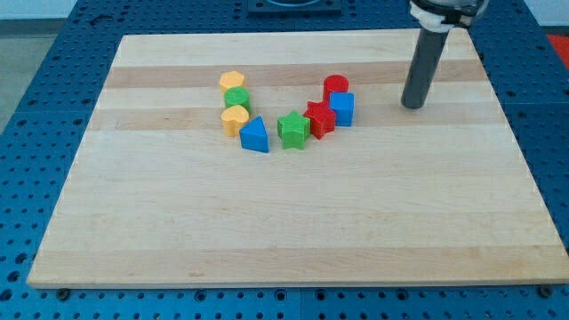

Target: Move green star slightly left

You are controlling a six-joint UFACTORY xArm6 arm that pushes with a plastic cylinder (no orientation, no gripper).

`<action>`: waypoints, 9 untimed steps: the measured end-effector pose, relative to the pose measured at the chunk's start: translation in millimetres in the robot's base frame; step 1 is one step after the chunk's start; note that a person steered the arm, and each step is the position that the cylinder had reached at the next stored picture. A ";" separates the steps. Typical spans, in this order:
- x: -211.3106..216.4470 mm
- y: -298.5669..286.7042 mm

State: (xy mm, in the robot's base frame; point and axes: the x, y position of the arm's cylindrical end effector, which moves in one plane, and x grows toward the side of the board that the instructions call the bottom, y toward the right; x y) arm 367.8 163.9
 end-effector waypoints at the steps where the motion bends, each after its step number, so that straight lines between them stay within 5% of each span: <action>1: 9.9 -18.1; 9: 77.8 -140.4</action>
State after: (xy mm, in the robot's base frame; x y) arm 445.5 23.6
